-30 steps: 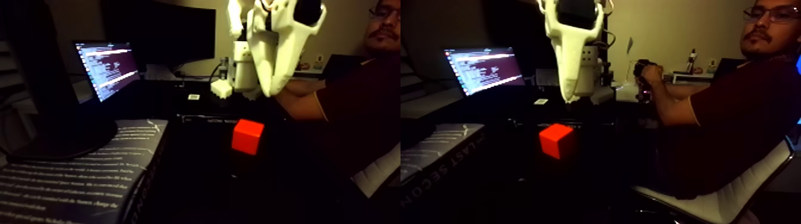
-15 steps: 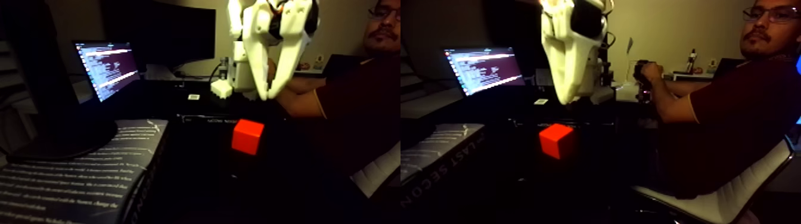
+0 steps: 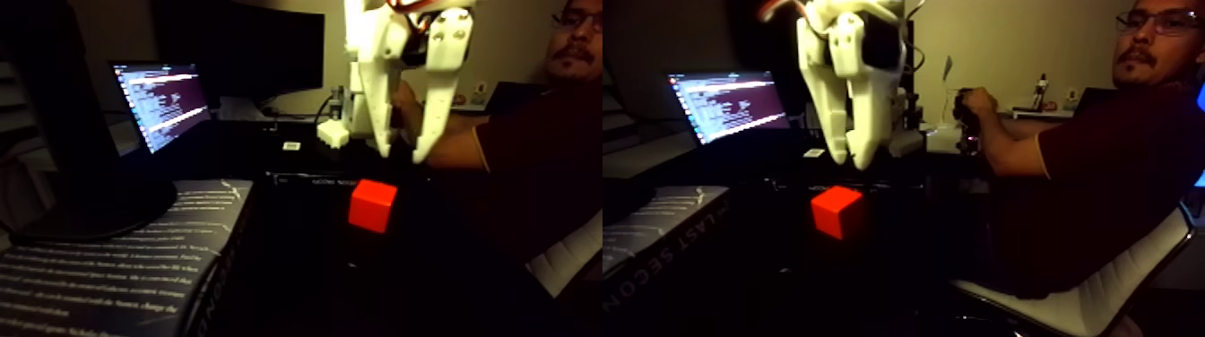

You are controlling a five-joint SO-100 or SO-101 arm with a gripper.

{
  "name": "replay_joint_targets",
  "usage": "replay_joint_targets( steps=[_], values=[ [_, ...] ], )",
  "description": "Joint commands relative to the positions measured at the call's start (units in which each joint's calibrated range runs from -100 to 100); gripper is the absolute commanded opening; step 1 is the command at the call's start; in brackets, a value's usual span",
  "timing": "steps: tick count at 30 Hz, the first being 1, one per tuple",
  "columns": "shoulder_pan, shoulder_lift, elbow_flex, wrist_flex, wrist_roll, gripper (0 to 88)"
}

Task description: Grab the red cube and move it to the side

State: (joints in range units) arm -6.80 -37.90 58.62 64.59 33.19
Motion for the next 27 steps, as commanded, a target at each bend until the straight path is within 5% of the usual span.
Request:
replay_joint_targets(
  steps=[1,11,27],
  values=[
    [0.47,1.35,-4.33,1.88,0.39,13.8],
    [5.63,6.39,-6.06,2.98,7.35,20.3],
    [5.80,10.43,-5.42,2.31,7.84,23.2]
  ],
)
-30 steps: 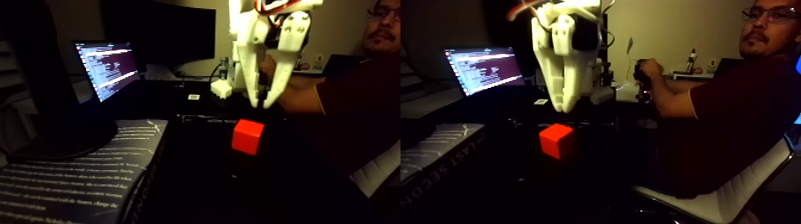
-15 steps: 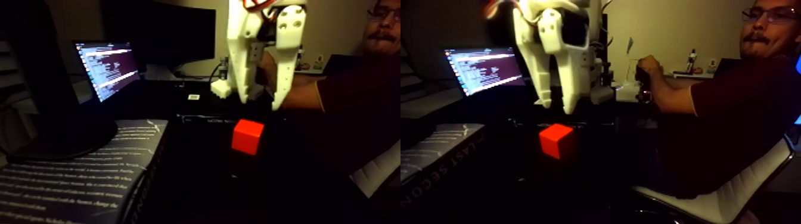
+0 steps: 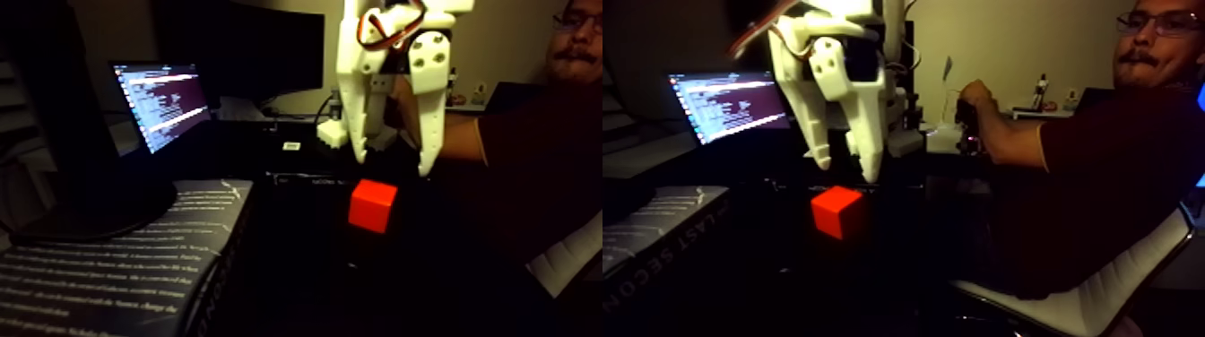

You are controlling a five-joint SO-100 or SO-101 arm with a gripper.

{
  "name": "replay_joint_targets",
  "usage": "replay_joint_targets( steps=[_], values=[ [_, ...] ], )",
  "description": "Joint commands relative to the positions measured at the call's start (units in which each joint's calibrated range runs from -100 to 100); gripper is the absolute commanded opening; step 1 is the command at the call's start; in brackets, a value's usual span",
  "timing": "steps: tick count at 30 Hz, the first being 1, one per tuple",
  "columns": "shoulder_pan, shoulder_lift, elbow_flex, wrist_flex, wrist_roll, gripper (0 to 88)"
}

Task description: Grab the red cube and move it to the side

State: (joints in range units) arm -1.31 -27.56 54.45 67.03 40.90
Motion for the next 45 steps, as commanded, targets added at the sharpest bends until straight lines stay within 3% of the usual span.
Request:
replay_joint_targets(
  steps=[1,19,45],
  values=[
    [0.31,0.08,-1.25,-0.23,0.02,23.2],
    [-0.35,0.33,3.20,-7.07,-3.86,22.8],
    [3.48,4.11,2.20,-8.17,0.34,22.8]
  ],
)
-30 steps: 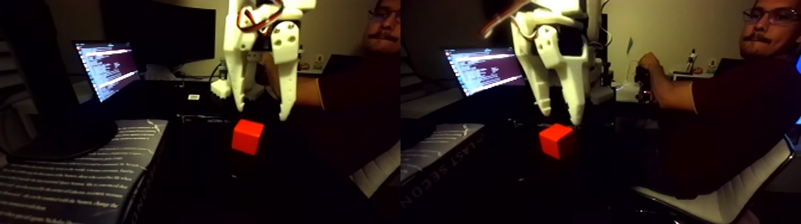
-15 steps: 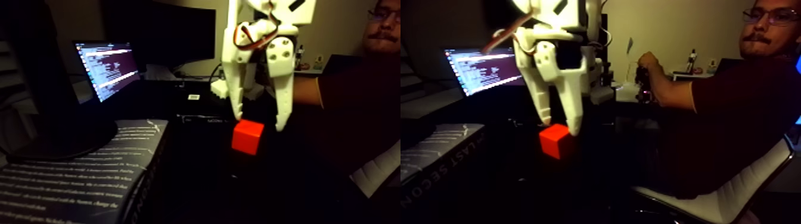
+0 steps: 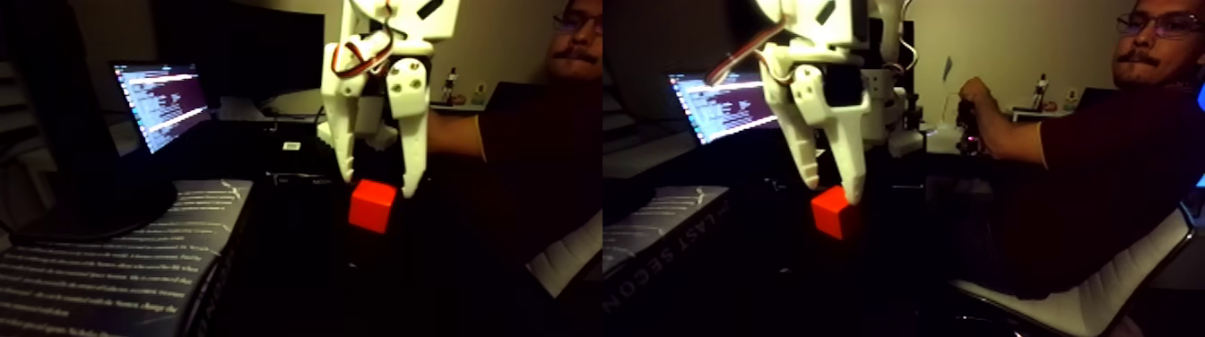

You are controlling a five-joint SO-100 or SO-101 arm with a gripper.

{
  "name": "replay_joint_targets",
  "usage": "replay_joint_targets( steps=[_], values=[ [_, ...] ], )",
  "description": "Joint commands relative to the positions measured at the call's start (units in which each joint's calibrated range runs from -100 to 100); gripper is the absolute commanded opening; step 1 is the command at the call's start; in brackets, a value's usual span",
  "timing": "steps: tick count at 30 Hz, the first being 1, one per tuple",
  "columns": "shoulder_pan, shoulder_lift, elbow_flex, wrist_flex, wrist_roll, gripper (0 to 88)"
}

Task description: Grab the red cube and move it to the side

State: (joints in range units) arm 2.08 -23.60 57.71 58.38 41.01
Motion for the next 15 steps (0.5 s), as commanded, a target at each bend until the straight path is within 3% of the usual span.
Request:
replay_joint_targets(
  steps=[1,15],
  values=[
    [0.00,0.16,-1.07,0.48,0.24,22.8],
    [-0.50,2.93,-1.07,-0.19,-0.19,22.8]
  ],
)
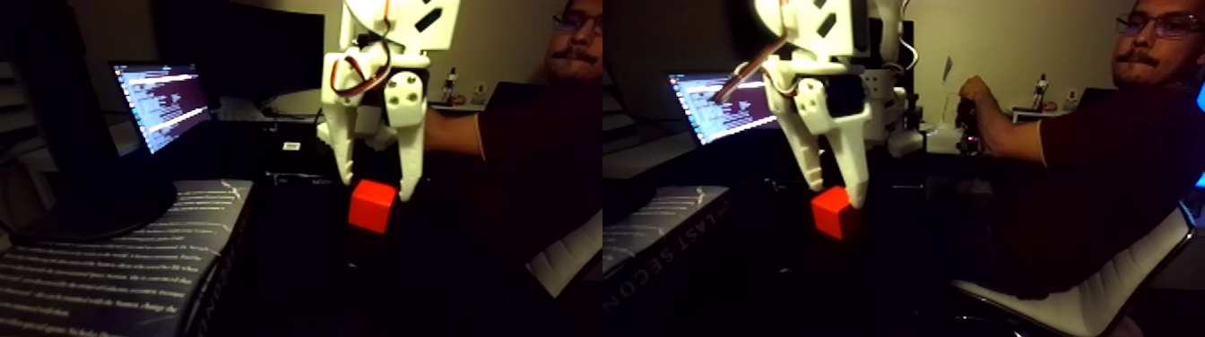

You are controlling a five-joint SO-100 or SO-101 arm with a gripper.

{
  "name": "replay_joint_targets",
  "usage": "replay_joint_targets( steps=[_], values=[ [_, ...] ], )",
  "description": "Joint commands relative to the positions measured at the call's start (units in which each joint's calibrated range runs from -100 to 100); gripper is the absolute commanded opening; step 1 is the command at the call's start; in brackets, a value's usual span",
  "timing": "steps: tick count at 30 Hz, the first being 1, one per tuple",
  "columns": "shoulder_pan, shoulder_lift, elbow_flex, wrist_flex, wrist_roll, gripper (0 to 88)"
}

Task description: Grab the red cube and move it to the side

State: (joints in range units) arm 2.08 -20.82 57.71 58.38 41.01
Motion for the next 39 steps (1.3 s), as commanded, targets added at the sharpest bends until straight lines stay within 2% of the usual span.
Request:
replay_joint_targets(
  steps=[1,11,17,25,39],
  values=[
    [-0.50,0.15,-1.07,-0.19,-0.19,22.8],
    [-1.42,0.24,-0.98,0.15,-0.19,24.1],
    [-1.92,0.49,-0.07,-0.28,0.13,31.3],
    [-1.34,4.61,-0.07,-3.99,-0.03,31.3],
    [-1.00,6.96,-0.16,-4.33,-0.14,31.3]
  ],
)
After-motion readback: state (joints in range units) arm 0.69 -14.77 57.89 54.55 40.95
